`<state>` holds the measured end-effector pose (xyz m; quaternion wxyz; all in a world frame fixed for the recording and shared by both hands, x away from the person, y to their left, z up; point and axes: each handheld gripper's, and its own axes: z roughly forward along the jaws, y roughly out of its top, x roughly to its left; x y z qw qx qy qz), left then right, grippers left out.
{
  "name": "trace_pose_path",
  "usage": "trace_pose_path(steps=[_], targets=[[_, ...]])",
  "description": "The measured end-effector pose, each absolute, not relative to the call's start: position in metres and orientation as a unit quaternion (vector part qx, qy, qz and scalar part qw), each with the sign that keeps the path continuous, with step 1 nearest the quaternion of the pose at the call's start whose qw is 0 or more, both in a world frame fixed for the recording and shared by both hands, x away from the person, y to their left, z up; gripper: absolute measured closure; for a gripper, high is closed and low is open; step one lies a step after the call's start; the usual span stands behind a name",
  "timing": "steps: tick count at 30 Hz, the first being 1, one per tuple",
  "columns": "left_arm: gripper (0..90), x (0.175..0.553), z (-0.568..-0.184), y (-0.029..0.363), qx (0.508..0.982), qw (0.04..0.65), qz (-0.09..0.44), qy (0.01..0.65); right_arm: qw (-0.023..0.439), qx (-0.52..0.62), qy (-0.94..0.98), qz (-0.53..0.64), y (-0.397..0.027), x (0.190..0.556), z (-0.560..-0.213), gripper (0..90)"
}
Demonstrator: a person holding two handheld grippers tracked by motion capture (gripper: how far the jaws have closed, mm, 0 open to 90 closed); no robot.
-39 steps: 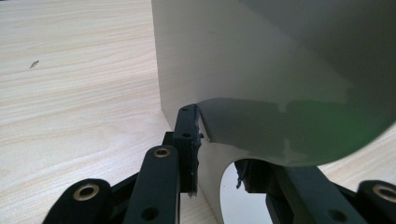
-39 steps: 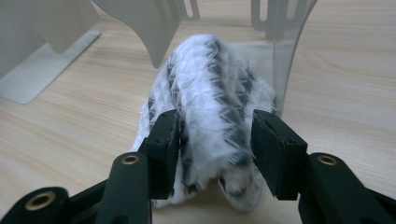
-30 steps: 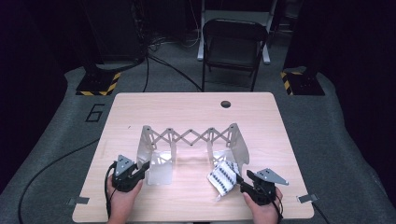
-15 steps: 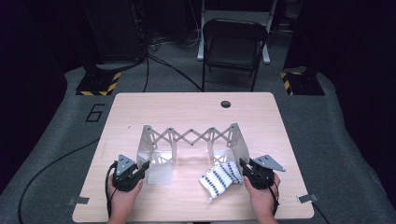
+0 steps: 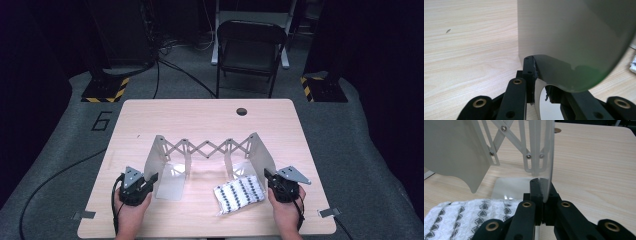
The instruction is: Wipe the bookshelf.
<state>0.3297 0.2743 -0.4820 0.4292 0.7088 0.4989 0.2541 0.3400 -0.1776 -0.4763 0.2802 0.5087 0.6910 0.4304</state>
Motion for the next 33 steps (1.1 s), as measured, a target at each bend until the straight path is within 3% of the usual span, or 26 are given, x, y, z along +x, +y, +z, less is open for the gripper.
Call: trace_pose_path(steps=[7, 17, 22, 29, 33], targets=[[87.4, 0.326, -0.480, 0.274, 0.713, 0.421, 0.259, 0.498, 0.276, 0.511, 0.690, 0.432, -0.194, 0.339, -0.476, 89.0], [87.3, 0.316, -0.479, 0.268, 0.718, 0.416, 0.257, 0.496, 0.258, 0.508, 0.696, 0.437, -0.205, 0.341, -0.475, 87.1], [85.5, 0.316, -0.480, 0.268, 0.717, 0.423, 0.252, 0.494, 0.225, 0.522, 0.681, 0.462, -0.204, 0.334, -0.473, 70.3], [80.8, 0.315, -0.480, 0.268, 0.716, 0.431, 0.250, 0.488, 0.254, 0.525, 0.678, 0.448, -0.195, 0.291, -0.469, 51.0], [76.2, 0.315, -0.479, 0.269, 0.710, 0.436, 0.254, 0.491, 0.258, 0.518, 0.682, 0.447, -0.187, 0.277, -0.471, 46.1]])
